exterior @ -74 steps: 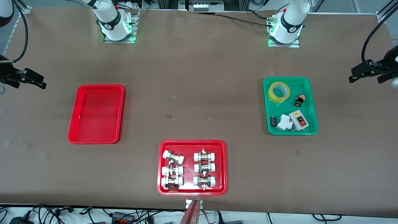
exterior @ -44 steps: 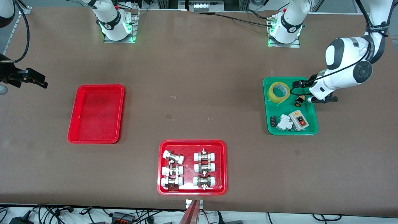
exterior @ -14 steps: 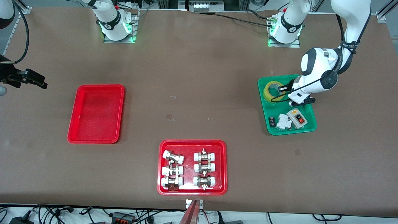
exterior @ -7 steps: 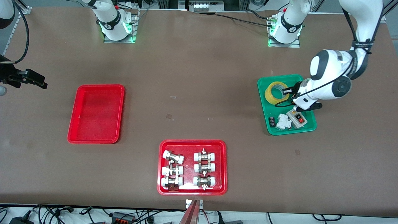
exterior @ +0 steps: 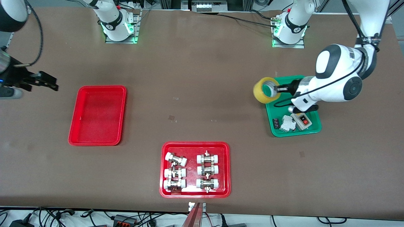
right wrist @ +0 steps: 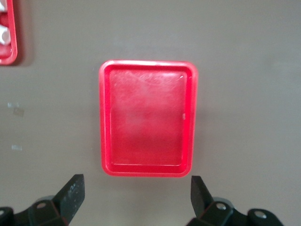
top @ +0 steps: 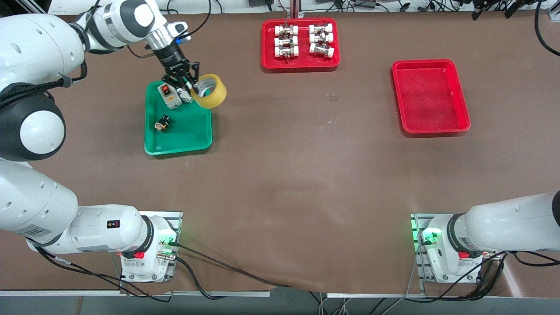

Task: Left arm passes tape to right arm into tray
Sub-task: 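Carry the tape toward center with the left gripper while the right gripper approaches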

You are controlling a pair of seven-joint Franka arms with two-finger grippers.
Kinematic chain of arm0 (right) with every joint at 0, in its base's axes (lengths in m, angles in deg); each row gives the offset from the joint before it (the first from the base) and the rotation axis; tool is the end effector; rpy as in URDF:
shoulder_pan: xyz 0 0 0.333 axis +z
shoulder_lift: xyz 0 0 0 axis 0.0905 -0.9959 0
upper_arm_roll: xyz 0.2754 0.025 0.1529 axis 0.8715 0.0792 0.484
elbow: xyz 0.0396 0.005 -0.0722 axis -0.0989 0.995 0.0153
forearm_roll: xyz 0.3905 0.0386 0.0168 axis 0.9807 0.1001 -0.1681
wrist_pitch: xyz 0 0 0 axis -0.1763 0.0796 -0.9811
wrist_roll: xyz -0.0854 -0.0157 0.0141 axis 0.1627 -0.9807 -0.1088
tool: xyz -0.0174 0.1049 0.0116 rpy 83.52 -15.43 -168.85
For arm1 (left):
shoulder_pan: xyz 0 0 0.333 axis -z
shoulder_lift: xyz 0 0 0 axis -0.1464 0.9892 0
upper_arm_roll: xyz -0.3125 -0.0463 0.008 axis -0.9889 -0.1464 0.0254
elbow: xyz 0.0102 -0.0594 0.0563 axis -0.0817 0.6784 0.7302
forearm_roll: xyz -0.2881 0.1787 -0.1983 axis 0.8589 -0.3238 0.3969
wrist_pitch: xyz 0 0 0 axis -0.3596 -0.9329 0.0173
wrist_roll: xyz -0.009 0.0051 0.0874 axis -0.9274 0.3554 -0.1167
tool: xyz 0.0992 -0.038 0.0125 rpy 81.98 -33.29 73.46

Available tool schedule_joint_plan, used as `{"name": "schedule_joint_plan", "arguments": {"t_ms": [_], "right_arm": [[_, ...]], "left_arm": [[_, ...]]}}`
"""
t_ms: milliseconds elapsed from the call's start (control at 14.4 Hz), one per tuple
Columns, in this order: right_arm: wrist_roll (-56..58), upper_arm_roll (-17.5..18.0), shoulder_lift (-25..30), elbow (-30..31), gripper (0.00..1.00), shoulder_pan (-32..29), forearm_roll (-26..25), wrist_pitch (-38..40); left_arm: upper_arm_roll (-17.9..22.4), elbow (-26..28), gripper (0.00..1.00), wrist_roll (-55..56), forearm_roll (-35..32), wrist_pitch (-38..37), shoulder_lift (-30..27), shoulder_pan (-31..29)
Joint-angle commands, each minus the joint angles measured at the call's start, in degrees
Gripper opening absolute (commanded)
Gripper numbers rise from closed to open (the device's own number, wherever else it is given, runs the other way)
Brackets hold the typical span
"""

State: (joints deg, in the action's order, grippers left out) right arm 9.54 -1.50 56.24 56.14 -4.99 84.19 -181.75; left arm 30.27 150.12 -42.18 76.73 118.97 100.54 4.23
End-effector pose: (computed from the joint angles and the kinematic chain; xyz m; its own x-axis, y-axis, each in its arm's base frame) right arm 0.5828 -0.0048 0.5466 0.9968 0.0542 -0.0580 0.0552 -0.9983 0.0168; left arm 0.5353 -0.1479 0.3556 0.8819 0.0817 -0.4642 0.2328 -0.9318 0.2784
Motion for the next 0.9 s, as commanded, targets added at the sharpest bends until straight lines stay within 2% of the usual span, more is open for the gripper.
{"name": "schedule_joint_plan", "arguments": {"t_ms": [0,139,278,486,556,625,834], "right_arm": [[1.3,0.0,-3.4,-0.2,1.00,2.1,1.0,-0.1],[3.2,0.1,-5.5,-2.6,1.00,2.3,8.6,-0.3],[5.9,0.1,-7.3,-3.5,1.00,2.5,16.3,-0.4],[9.8,0.8,-12.6,-6.9,1.00,2.5,33.2,-0.4],[9.8,0.9,-14.0,-7.8,1.00,2.9,38.0,-0.4],[9.9,0.9,-15.1,-8.5,1.00,4.1,40.6,-1.1],[9.0,0.9,-16.3,-10.7,1.00,8.5,45.3,-2.5]], "left_arm": [[-4.1,-5.2,0.01,2.4,7.7,-1.9,2.2,1.5],[-5.8,-10.1,0.01,8.1,11.0,-1.6,3.9,4.2],[-5.9,-16.7,0.01,14.1,12.3,-1.3,6.4,8.5],[-5.9,-26.6,0.01,22.6,16.2,-0.6,11.7,12.7],[-5.9,-27.2,0.01,22.9,17.0,0.9,12.4,13.0],[-5.9,-27.3,0.01,22.9,19.9,3.9,12.7,13.0],[-5.9,-27.3,0.01,22.7,23.9,9.2,13.3,14.0]]}}
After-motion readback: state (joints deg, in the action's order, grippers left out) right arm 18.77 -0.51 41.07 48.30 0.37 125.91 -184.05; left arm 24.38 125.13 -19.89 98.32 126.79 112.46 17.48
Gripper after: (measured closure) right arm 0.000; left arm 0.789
